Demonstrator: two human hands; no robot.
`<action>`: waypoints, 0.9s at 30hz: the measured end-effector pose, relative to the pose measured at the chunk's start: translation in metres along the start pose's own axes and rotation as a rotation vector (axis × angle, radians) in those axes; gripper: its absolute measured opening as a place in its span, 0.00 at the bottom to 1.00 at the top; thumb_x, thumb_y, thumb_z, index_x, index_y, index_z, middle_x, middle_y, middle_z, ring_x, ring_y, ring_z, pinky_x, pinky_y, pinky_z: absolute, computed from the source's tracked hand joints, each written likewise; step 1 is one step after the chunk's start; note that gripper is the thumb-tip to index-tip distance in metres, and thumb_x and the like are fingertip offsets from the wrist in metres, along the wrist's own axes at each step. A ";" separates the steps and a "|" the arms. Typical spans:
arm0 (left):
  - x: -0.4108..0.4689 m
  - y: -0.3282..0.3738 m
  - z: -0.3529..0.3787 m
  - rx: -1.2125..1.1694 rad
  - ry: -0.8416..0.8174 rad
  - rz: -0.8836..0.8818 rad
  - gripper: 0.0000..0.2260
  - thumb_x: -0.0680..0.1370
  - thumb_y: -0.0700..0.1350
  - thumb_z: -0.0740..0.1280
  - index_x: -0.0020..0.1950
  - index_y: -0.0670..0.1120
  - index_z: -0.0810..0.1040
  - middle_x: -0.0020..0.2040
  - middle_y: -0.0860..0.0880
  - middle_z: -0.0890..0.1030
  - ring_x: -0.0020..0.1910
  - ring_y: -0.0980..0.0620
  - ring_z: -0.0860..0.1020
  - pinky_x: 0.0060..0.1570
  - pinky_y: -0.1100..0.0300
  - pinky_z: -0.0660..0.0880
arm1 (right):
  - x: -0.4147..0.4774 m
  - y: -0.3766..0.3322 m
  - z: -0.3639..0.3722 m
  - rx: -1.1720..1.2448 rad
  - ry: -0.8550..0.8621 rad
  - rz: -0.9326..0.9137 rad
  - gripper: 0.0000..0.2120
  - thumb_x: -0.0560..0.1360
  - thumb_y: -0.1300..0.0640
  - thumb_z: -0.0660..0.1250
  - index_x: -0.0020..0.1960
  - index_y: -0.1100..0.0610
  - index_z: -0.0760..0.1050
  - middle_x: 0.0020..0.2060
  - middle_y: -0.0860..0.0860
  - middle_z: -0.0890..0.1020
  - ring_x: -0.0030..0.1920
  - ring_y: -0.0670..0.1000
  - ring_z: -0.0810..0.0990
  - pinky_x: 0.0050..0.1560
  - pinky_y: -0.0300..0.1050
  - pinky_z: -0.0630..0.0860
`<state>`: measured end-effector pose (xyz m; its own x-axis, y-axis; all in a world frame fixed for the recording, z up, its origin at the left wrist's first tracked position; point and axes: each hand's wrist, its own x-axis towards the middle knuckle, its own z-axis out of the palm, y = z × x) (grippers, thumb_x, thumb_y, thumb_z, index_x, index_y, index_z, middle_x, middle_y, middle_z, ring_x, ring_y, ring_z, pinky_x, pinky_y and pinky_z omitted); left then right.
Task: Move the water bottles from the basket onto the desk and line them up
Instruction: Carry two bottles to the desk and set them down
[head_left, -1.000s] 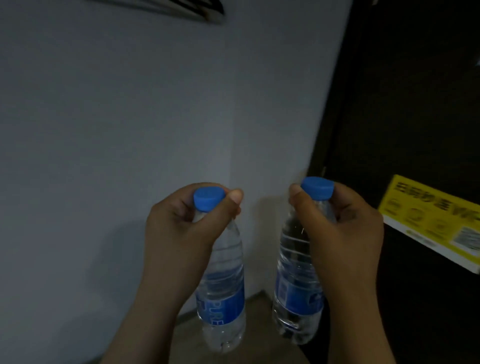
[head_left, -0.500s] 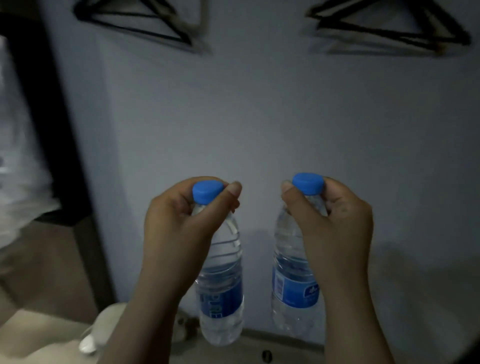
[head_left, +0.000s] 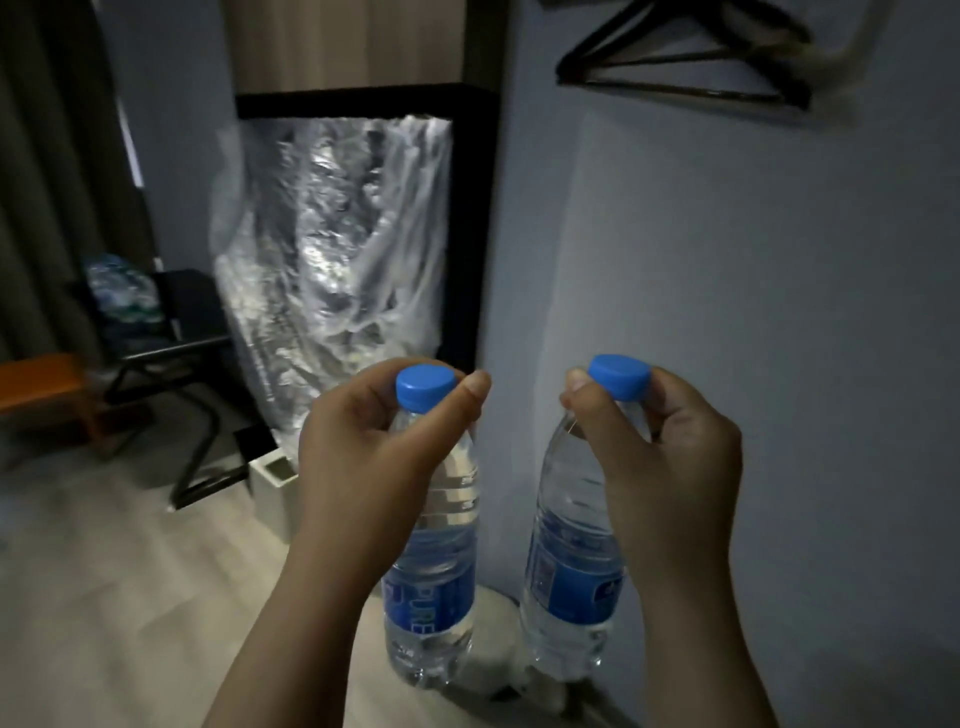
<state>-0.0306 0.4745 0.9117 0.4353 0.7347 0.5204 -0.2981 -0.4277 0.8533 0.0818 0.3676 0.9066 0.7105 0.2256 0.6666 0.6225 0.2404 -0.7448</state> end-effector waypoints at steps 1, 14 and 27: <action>0.005 -0.003 -0.009 0.021 0.029 0.002 0.07 0.69 0.51 0.73 0.39 0.48 0.83 0.35 0.49 0.84 0.37 0.49 0.83 0.43 0.50 0.79 | 0.003 0.003 0.013 0.023 -0.027 0.001 0.07 0.70 0.48 0.71 0.40 0.52 0.80 0.33 0.50 0.82 0.34 0.49 0.80 0.34 0.28 0.73; 0.046 -0.025 -0.077 0.352 0.476 0.063 0.12 0.65 0.59 0.69 0.41 0.54 0.82 0.38 0.53 0.84 0.39 0.56 0.82 0.41 0.62 0.79 | 0.037 0.043 0.157 0.440 -0.431 0.054 0.04 0.68 0.48 0.72 0.41 0.48 0.81 0.34 0.44 0.83 0.37 0.41 0.80 0.38 0.31 0.74; 0.072 -0.071 -0.158 0.536 0.735 0.008 0.10 0.69 0.55 0.70 0.41 0.49 0.82 0.37 0.50 0.83 0.39 0.54 0.81 0.42 0.63 0.78 | 0.021 0.069 0.292 0.619 -0.707 0.043 0.06 0.69 0.46 0.72 0.42 0.47 0.80 0.36 0.44 0.83 0.38 0.42 0.81 0.39 0.27 0.73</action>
<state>-0.1124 0.6412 0.8838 -0.2713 0.8029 0.5308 0.2162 -0.4865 0.8465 0.0436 0.6643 0.8782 0.2385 0.7178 0.6542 0.1712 0.6320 -0.7558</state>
